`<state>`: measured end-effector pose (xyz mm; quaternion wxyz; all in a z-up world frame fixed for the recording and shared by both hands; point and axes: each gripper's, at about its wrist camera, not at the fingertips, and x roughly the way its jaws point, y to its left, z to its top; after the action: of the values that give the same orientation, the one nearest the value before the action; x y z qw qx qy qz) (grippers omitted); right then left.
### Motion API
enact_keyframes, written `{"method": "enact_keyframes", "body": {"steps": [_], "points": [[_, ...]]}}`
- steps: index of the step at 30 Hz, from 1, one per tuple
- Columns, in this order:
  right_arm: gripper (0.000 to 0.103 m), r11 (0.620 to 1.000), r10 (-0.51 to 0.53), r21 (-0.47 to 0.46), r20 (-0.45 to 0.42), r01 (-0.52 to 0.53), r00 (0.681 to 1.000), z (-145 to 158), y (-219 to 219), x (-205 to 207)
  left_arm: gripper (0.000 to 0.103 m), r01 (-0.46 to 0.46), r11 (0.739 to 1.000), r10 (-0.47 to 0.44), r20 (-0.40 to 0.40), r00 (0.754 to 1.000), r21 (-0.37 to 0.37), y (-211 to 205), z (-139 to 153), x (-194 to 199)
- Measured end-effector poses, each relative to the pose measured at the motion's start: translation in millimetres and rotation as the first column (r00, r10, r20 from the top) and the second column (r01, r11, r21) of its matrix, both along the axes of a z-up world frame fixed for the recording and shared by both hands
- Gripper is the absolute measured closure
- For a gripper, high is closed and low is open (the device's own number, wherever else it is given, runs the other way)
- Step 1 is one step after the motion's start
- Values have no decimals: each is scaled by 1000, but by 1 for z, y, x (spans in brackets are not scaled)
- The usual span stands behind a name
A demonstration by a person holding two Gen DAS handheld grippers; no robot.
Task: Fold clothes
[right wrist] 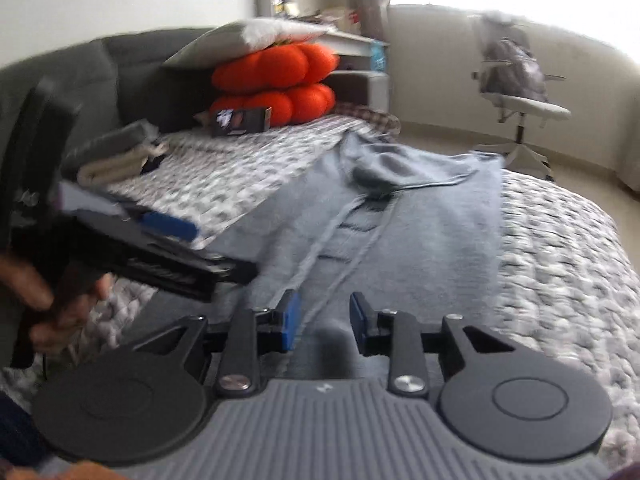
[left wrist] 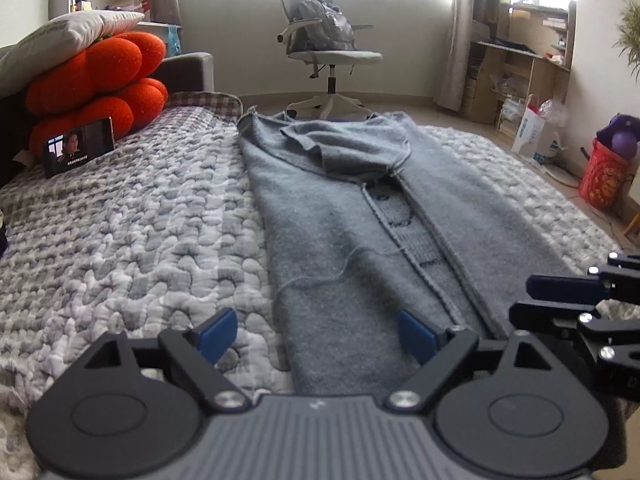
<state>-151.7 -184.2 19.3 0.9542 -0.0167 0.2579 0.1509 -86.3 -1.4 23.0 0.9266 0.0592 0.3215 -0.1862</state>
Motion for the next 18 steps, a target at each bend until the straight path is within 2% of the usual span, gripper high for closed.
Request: {"method": "enact_keyframes", "body": {"steps": [4,6,9,11,15,18], "points": [[70,999,-35,1,-23,35,999,-6,-12,0,13,-3,1000,3,52,999,-2,1,5,-2],[68,999,-39,12,-41,40,998,-13,-16,-2,13,2,1000,-2,37,999,5,-1,2,-2],[68,999,-37,-16,-15,37,999,-17,-13,-12,13,8,999,-8,2,1000,34,-5,-9,-5],[68,999,-33,-28,4,33,999,-16,-14,-20,13,7,999,-8,11,1000,46,-2,-11,-11],[68,997,-73,29,10,72,997,-13,-31,-32,13,4,999,-5,13,1000,43,6,-9,-20],[68,998,-53,28,8,53,999,-11,-30,-39,13,6,998,-8,27,1000,61,3,-4,-20]]}}
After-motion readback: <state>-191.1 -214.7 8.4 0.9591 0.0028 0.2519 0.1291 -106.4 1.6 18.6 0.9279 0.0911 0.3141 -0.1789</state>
